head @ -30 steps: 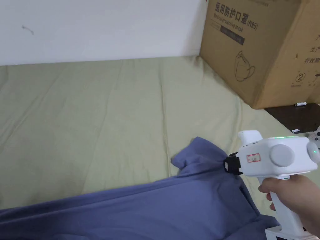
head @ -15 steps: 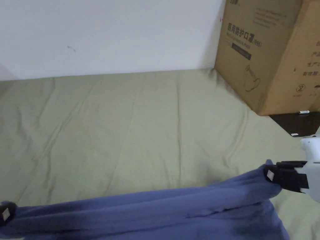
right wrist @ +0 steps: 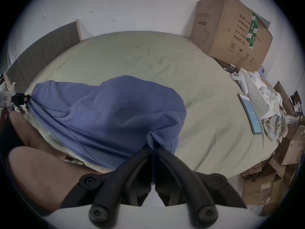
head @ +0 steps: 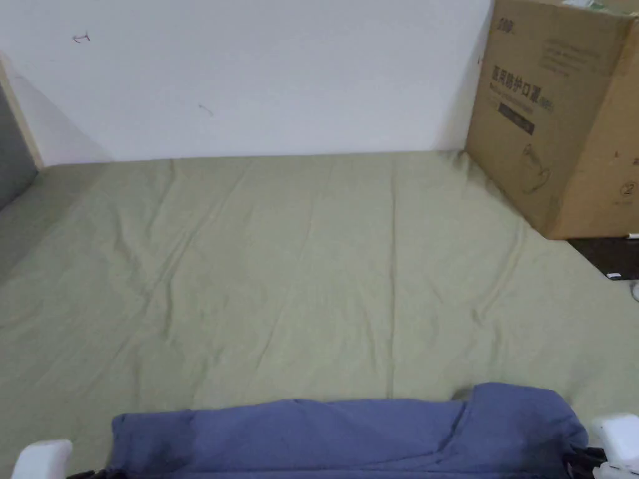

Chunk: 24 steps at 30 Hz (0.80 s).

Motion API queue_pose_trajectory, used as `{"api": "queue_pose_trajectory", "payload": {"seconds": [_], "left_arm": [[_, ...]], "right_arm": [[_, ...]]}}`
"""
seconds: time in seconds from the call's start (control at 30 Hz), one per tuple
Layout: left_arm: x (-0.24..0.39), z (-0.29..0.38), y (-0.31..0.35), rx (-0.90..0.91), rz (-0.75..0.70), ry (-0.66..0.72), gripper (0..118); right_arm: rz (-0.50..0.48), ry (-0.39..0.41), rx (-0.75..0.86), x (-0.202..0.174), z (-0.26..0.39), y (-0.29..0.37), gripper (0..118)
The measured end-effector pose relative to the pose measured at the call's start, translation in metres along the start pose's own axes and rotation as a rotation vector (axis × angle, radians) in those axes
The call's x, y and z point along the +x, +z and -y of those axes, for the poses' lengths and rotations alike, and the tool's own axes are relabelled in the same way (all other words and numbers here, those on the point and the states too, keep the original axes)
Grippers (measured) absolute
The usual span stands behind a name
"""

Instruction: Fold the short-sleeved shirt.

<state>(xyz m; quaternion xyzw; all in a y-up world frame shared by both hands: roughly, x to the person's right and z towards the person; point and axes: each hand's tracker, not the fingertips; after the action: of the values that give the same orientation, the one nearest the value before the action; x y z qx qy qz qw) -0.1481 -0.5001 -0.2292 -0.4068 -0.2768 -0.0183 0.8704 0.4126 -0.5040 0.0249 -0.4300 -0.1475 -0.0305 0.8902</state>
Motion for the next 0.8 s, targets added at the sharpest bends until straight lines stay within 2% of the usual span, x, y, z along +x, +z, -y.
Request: {"api": "queue_pose_trajectory", "payload": {"seconds": [0.03, 0.07, 0.1, 0.13, 0.17, 0.2, 0.27, 0.3, 0.37, 0.4, 0.43, 0.47, 0.5, 0.53, 0.57, 0.63, 0.73, 0.8], "left_arm": [[0.003, 0.002, 0.000, 0.031, -0.031, -0.018, 13], [0.007, 0.004, 0.002, 0.064, -0.065, -0.046, 30], [0.008, 0.003, 0.003, 0.068, -0.121, -0.055, 55], [0.003, 0.002, 0.003, 0.051, -0.139, -0.047, 89], [0.000, -0.001, 0.012, 0.047, -0.106, -0.033, 102], [-0.002, -0.003, 0.024, 0.074, -0.064, -0.004, 103], [-0.011, -0.008, 0.048, 0.125, -0.032, 0.019, 102], [-0.013, -0.011, 0.062, 0.153, -0.013, 0.029, 102], [-0.021, -0.016, 0.086, 0.174, 0.055, 0.063, 98], [-0.026, -0.019, 0.096, 0.173, 0.097, 0.088, 86], [-0.030, -0.022, 0.104, 0.169, 0.107, 0.099, 48], [-0.032, -0.025, 0.110, 0.176, 0.101, 0.089, 16], [-0.033, -0.028, 0.113, 0.187, 0.071, 0.070, 2], [-0.036, -0.029, 0.114, 0.199, 0.052, 0.061, 2], [-0.044, -0.032, 0.117, 0.202, 0.071, 0.080, 0], [-0.063, -0.039, 0.113, 0.149, 0.210, 0.173, 0], [-0.078, -0.047, 0.091, 0.094, 0.301, 0.291, 0], [-0.104, -0.048, 0.055, -0.015, 0.453, 0.381, 0]], "right_arm": [[0.011, -0.002, 0.007, 0.000, 0.001, -0.005, 4], [0.020, -0.010, 0.005, -0.002, 0.001, -0.006, 16], [0.042, -0.013, 0.002, -0.003, 0.000, -0.004, 32], [0.078, -0.010, 0.002, -0.003, -0.001, 0.000, 55], [0.158, -0.001, -0.010, 0.002, -0.001, 0.003, 88], [0.222, 0.015, 0.001, 0.002, -0.004, 0.013, 99], [0.262, 0.015, 0.125, 0.000, -0.007, 0.043, 99], [0.232, 0.006, 0.177, -0.022, -0.021, 0.089, 99], [0.167, -0.010, 0.242, -0.034, -0.023, 0.121, 96], [0.113, -0.008, 0.275, -0.042, -0.023, 0.135, 89], [0.088, -0.008, 0.310, -0.049, -0.022, 0.145, 70], [0.053, 0.023, 0.331, -0.062, -0.023, 0.156, 31], [0.045, 0.062, 0.342, -0.076, -0.024, 0.164, 7], [0.063, 0.090, 0.351, -0.088, -0.025, 0.170, 5], [0.042, 0.122, 0.373, -0.100, -0.026, 0.175, 3], [-0.058, 0.120, 0.384, -0.120, -0.031, 0.185, 1], [-0.106, 0.164, 0.370, -0.150, -0.043, 0.186, 1], [-0.136, 0.184, 0.373, -0.167, -0.053, 0.182, 1]]}}
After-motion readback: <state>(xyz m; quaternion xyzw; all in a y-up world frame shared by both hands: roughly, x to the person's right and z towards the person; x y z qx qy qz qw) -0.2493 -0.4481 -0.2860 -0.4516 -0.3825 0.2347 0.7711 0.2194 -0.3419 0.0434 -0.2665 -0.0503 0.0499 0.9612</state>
